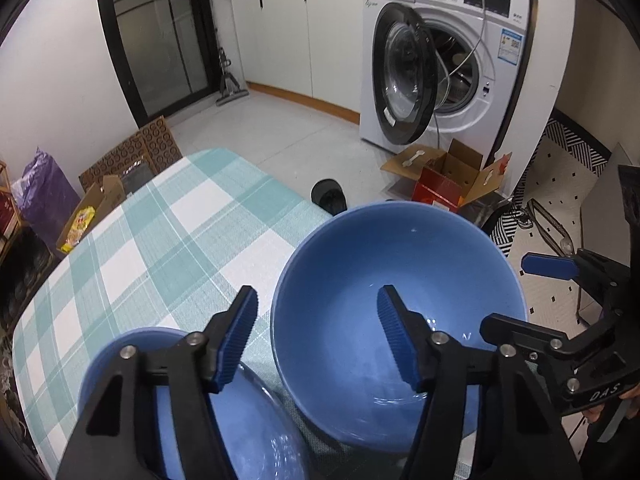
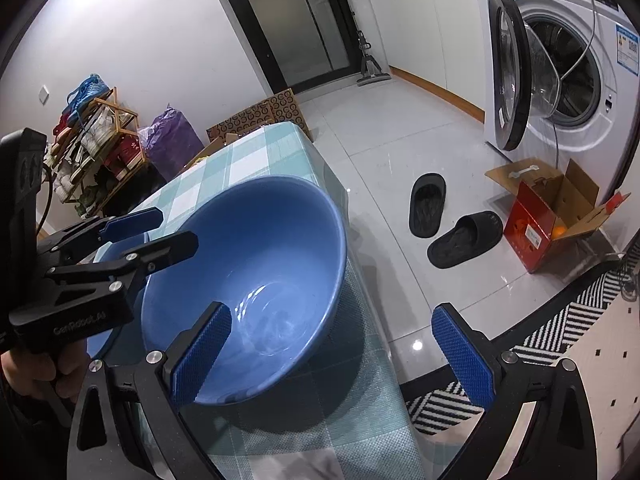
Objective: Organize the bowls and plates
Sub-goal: 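Move both open grippers to the rim of the nested blue bowls, then close both grippers on the rim of the nested blue bowls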
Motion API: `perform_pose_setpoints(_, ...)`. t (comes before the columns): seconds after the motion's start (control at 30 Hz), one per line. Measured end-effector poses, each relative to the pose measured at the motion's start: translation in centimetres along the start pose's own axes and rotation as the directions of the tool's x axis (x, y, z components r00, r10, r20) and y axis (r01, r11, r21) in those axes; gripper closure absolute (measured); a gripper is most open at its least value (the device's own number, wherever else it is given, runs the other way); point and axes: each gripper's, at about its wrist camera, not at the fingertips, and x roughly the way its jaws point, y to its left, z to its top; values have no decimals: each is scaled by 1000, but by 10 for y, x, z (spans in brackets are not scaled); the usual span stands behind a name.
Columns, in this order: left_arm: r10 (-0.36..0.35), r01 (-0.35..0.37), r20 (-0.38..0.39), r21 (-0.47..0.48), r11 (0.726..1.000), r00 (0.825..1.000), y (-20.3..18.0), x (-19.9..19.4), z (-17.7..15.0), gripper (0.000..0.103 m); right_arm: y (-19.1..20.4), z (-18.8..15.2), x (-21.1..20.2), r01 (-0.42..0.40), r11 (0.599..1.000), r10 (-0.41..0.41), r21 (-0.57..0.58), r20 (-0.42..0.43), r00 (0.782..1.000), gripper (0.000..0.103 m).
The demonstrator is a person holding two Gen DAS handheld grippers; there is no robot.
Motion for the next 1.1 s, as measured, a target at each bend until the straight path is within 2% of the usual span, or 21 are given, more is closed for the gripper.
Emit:
perform_pose_setpoints(0.33,-11,10,-56,-16,1000,998,-3,9,-6,49,5,-2,6,2,1000,-2,-28,-19,1000,1)
perform_pose_setpoints(0.43,6,-6,-62,-8,1000,998,-6,11,-7,49,9,-3,5,-3,999,2,-44,-20,1000,1)
perform_pose_setpoints(0.9,-13,13,-88,-3,1000,996,-15,9,-16,49,7,-6,3,-24,996,21,-85,-43,999,2)
perform_pose_setpoints(1.0,-15,16,-96,7,1000,995,-19,7,-18,49,3,-7,1,-27,996,23,-83,-48,999,7)
perform_pose_setpoints(1.1,-20,21,-99,12,1000,995,-21,5,-20,49,-1,-7,1,-34,996,30,-78,-59,998,20)
